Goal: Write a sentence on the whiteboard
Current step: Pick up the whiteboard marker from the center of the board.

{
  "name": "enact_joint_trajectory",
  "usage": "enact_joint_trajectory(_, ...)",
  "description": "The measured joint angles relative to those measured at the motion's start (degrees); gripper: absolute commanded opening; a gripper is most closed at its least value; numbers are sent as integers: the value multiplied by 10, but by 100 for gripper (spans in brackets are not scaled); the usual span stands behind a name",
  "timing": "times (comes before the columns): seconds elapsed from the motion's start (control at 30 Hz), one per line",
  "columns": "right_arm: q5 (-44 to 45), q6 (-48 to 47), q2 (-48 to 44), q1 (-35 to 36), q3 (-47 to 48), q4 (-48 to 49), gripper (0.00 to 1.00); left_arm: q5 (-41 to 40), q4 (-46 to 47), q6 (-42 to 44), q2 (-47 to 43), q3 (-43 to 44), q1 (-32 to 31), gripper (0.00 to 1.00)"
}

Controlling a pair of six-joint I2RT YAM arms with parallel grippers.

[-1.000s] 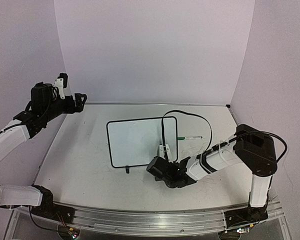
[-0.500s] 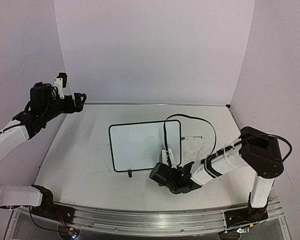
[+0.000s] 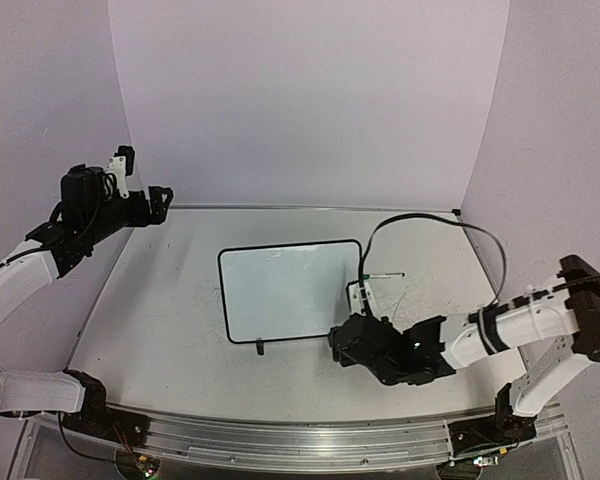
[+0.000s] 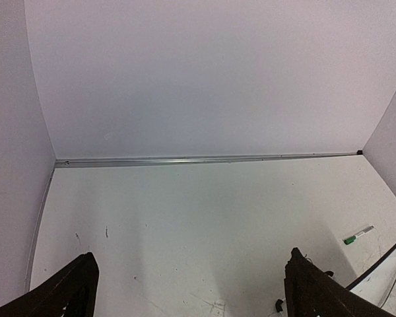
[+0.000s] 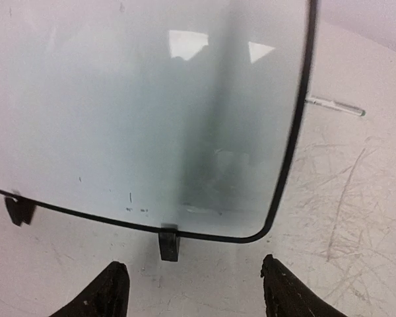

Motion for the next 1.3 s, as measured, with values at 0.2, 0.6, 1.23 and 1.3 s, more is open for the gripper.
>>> enact_joint_trajectory(0.2, 57, -6, -161, -10, -45, -30, 75, 1, 0, 0, 2, 0, 6, 99)
enact_joint_trajectory(0.6, -61, 14, -184, -356, 14, -102, 98, 6, 1, 0, 2, 0, 9, 100)
enact_joint_trajectory(1.23, -226, 306, 336, -450, 543, -403, 98, 39, 5, -6, 1, 0, 9, 99)
enact_joint_trajectory(1.3, -225, 337, 348, -449, 554, -433, 98, 41, 5, -6, 1, 0, 9, 100)
